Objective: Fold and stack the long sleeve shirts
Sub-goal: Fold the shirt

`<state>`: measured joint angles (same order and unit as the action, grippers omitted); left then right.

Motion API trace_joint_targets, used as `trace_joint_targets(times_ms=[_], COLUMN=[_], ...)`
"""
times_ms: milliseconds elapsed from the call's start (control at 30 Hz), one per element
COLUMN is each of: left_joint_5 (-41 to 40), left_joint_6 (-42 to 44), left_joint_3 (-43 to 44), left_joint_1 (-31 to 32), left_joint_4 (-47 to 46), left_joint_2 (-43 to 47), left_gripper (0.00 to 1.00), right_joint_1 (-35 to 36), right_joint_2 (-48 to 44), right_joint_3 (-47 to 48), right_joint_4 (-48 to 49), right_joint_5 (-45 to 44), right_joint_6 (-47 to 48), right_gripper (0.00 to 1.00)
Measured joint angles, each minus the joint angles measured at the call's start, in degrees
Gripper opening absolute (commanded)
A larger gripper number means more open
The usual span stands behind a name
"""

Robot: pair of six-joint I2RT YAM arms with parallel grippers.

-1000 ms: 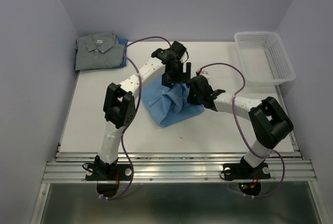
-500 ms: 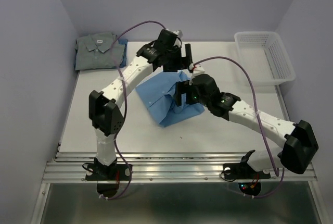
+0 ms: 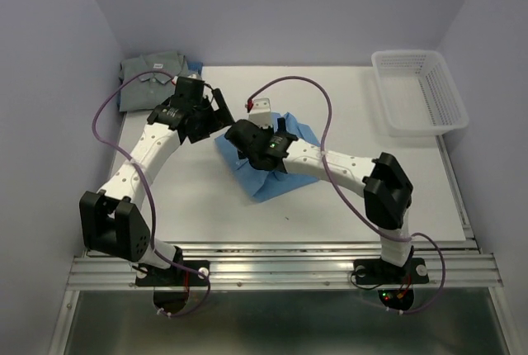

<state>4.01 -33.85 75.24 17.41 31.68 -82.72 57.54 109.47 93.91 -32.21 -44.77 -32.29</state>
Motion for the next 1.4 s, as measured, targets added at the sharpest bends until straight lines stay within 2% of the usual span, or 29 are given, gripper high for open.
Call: trace_joint_targets(times_ms=[167, 233, 300, 367, 467, 600, 700, 933, 1200, 1400], left_joint_5=[0.3, 0.3, 0.4, 0.5, 1.0, 1.7, 2.2, 3.3, 6.8, 9.9], left_joint_6=[0.1, 0.1, 0.1, 0.1, 0.1, 0.1, 0.1, 0.6, 2.5, 3.7], left_joint_3=[-2.2, -2.3, -2.4, -2.6, -2.6, -2.6, -2.6, -2.0, 4.8, 11.9], left_joint_1=[-1.1, -1.4, -1.7, -1.7, -1.7, -1.7, -1.7, -0.9, 5.8, 11.0], left_joint_4=[-0.8, -0.9, -1.2, -1.6, -2.1, -2.8, -3.5, -5.3, -9.4, -14.3], left_joint_2=[0.1, 0.1, 0.1, 0.1, 0.1, 0.1, 0.0, -3.9, -16.8, -27.3], left_gripper=[0.99, 0.99, 0.99, 0.99, 0.99, 0.99, 0.99, 0.99, 0.99, 0.99], right_joint_1=[0.3, 0.3, 0.3, 0.2, 0.2, -0.4, -2.6, -15.8, -27.6, -35.4], right_joint_2=[5.9, 7.1, 7.1, 6.4, 3.5, -1.0, -6.6, -20.0, -21.9, -19.3], right_joint_3=[3.4, 3.5, 3.4, 2.7, -1.6, -7.2, -14.7, -34.0, -44.1, -44.3], right_joint_4=[-6.6, -9.7, -11.4, -10.7, -9.2, -6.0, 0.4, 17.5, 31.1, 36.8], right_joint_5=[-4.3, -5.9, -7.3, -8.3, -8.9, -7.8, -3.1, 16.0, 36.5, 48.5], right_joint_6=[-3.0, -4.3, -5.3, -5.8, -6.1, -5.9, -5.0, -2.0, 3.5, 8.5], right_gripper=[0.98, 0.72, 0.37, 0.29, 0.22, 0.01, 0.01, 0.01, 0.01, 0.01])
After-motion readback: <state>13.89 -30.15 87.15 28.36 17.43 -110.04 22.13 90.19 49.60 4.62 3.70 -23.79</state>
